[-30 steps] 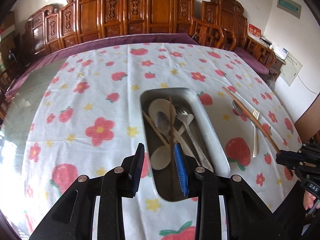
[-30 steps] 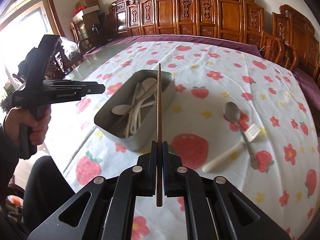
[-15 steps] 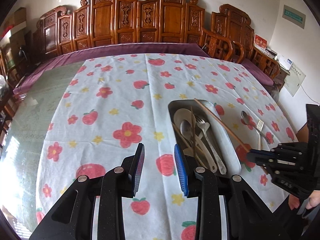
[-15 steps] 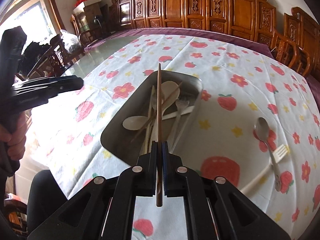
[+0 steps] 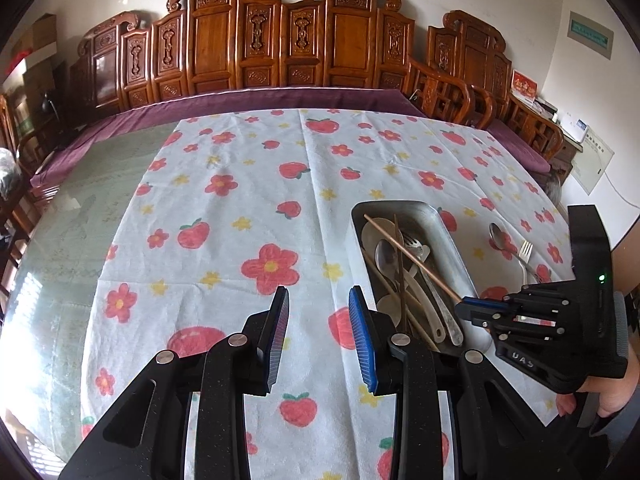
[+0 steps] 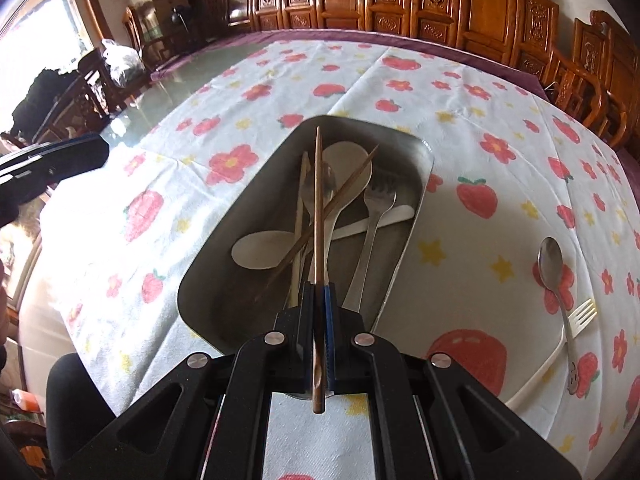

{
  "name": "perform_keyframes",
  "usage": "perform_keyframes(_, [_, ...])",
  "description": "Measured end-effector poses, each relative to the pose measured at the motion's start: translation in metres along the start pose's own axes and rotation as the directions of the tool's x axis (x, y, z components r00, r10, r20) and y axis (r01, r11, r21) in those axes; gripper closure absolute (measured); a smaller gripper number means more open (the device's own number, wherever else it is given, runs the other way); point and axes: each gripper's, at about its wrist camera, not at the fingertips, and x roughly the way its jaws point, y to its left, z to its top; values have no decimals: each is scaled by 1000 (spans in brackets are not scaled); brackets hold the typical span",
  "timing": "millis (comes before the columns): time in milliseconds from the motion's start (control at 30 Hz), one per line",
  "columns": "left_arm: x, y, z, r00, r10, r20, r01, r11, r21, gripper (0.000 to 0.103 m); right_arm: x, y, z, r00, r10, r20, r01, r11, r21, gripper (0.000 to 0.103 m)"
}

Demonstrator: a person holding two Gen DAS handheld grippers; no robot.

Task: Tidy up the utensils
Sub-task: 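Carry the brown chopstick over the tray and lower it with the right tool, then grasp the metal spoon from the table with the right tool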

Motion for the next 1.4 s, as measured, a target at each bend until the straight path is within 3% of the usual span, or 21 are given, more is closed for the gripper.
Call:
perform_keyframes(500, [7, -2, -6, 1000, -4, -16, 4, 1000, -10, 74, 10, 10, 8, 998, 59, -9, -59, 998, 18, 95])
perform_keyframes(767, [3, -14, -5, 1000, -23, -6, 23, 1000, 0, 74, -18, -1, 0, 994, 71, 78, -71, 997, -4, 95])
perform_keyframes(1000, [3, -43, -5, 998, -61, -5, 61, 998, 30, 74, -61, -53, -37, 987, -16, 159, 13, 1000, 20, 84])
perform_keyframes(1233, [7, -84, -6, 994, -113, -7, 113, 991, 71, 73, -75, -143, -82, 980, -154, 123, 142, 984, 103, 84])
perform_keyframes(1400, [15, -115, -8, 990, -140, -7, 140, 985, 98, 67, -69, -191, -98, 979, -174, 105, 156, 975, 157, 84])
